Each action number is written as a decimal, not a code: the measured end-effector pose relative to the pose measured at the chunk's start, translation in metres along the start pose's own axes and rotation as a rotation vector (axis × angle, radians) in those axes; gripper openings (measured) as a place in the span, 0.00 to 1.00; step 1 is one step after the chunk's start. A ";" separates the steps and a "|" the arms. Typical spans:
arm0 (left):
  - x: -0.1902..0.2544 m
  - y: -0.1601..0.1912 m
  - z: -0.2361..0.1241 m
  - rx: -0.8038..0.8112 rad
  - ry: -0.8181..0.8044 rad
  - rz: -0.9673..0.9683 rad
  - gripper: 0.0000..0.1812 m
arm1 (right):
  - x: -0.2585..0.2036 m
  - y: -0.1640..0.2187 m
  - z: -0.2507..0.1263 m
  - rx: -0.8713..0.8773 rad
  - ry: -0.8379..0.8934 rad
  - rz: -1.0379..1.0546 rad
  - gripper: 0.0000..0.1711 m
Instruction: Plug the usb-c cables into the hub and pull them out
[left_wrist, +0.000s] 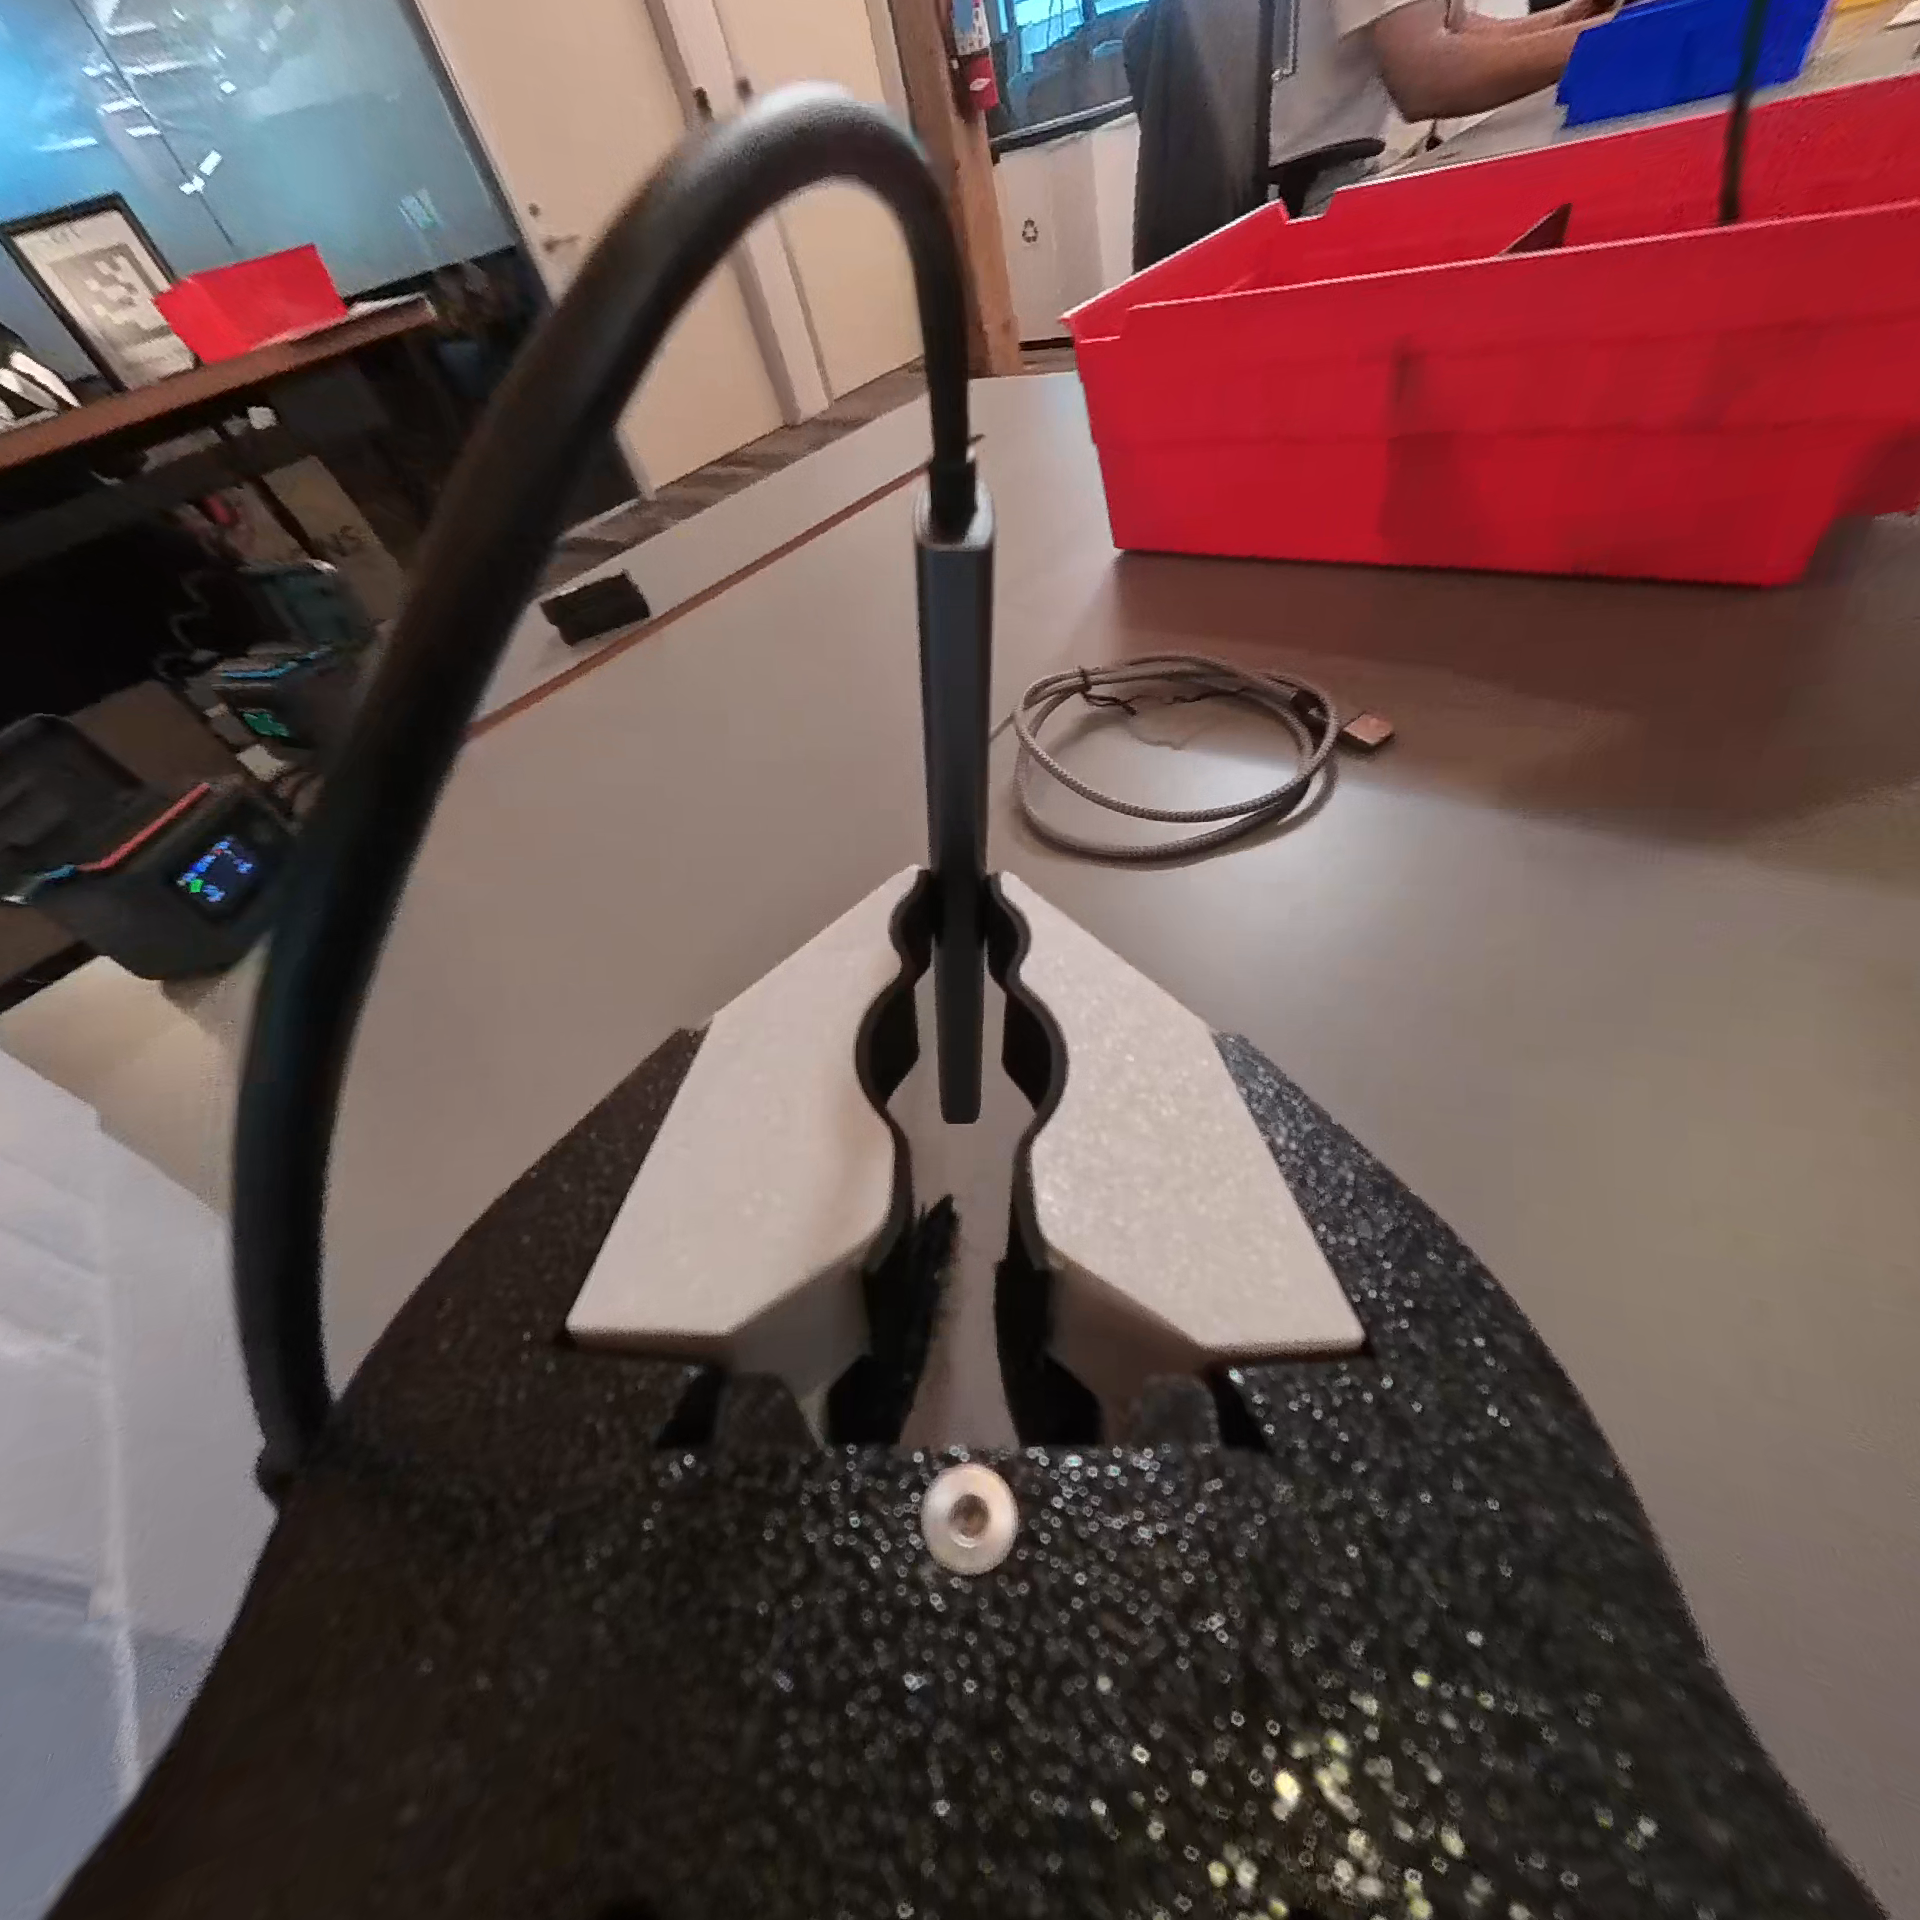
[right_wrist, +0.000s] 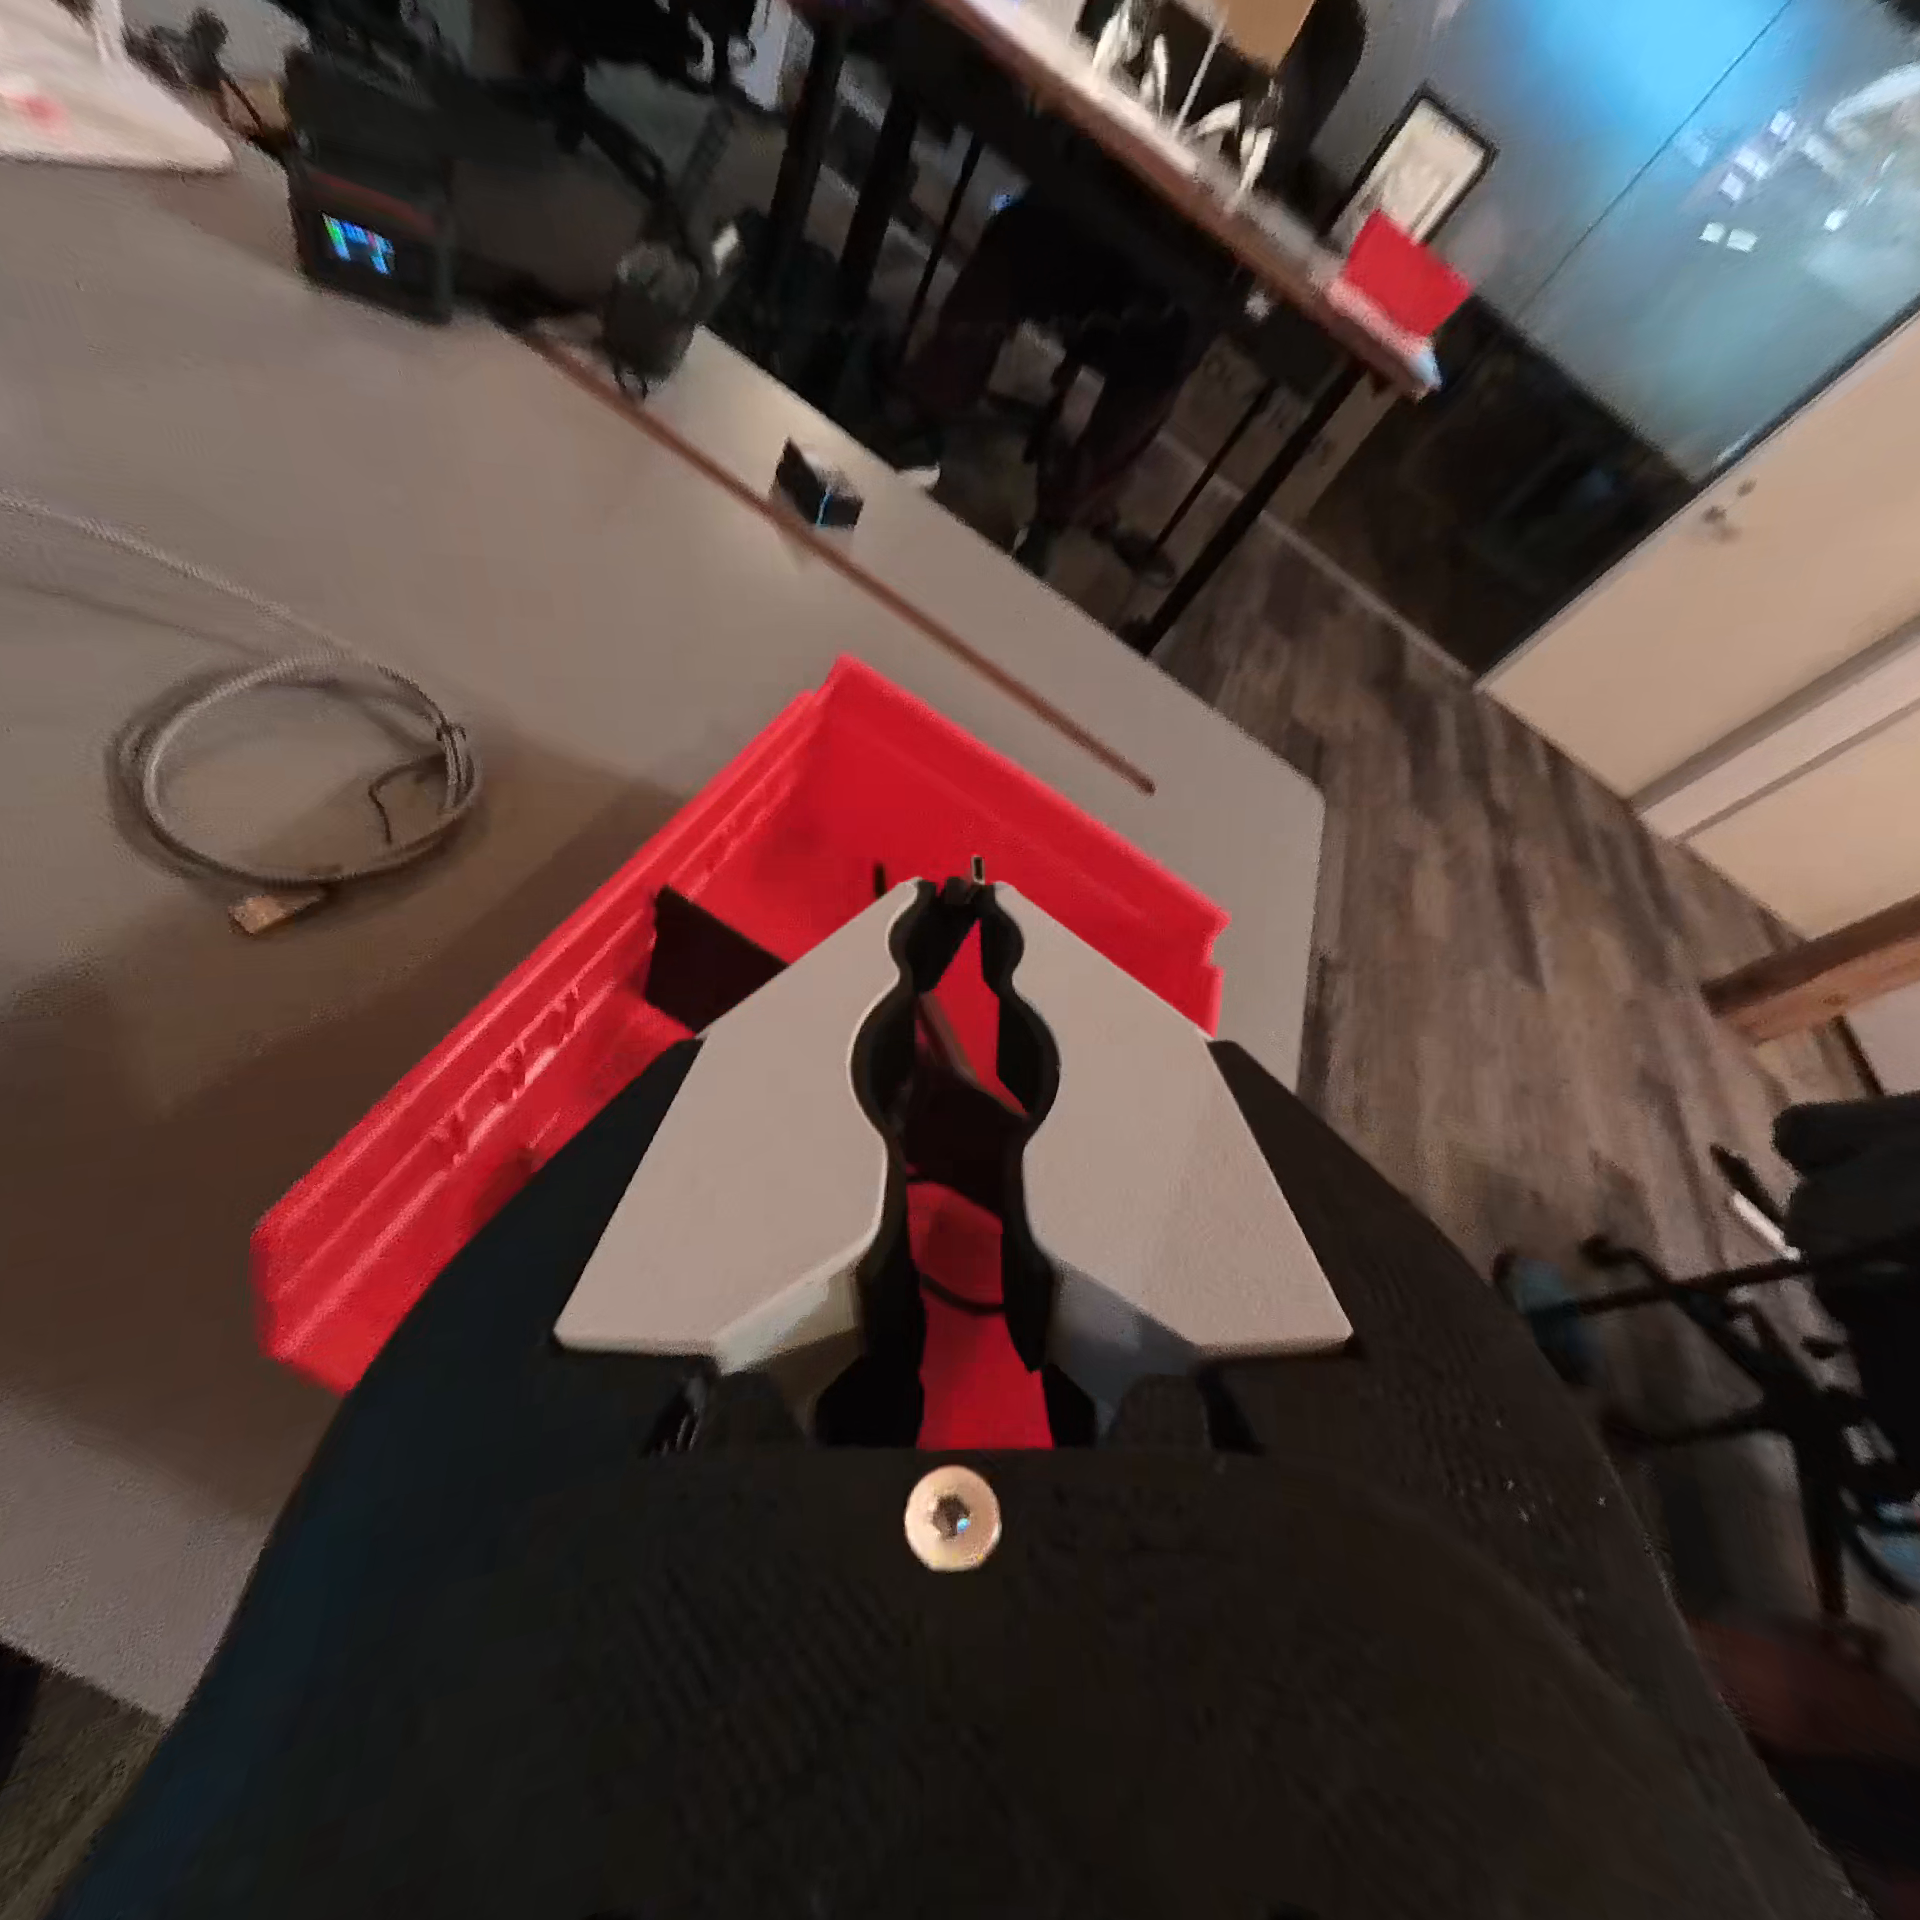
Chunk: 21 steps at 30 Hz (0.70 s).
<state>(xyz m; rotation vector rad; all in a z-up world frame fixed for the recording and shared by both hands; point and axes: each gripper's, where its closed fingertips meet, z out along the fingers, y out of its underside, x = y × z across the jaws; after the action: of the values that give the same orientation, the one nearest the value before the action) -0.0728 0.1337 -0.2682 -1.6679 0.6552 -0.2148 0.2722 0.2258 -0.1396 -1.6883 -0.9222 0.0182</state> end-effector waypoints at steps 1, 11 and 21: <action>0.001 0.000 0.001 0.001 0.016 -0.015 0.04 | -0.001 0.009 0.002 -0.031 -0.001 0.010 0.06; 0.018 -0.004 0.001 0.039 0.151 -0.020 0.04 | -0.148 -0.092 0.007 0.224 -0.327 -0.192 0.21; 0.057 -0.010 -0.015 0.102 0.441 0.039 0.04 | -0.345 -0.041 0.098 0.091 -0.895 -0.481 0.17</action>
<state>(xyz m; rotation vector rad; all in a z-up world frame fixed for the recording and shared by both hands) -0.0306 0.0916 -0.2679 -1.5182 0.9872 -0.5887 -0.0340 0.1093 -0.2907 -1.3115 -1.9386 0.5164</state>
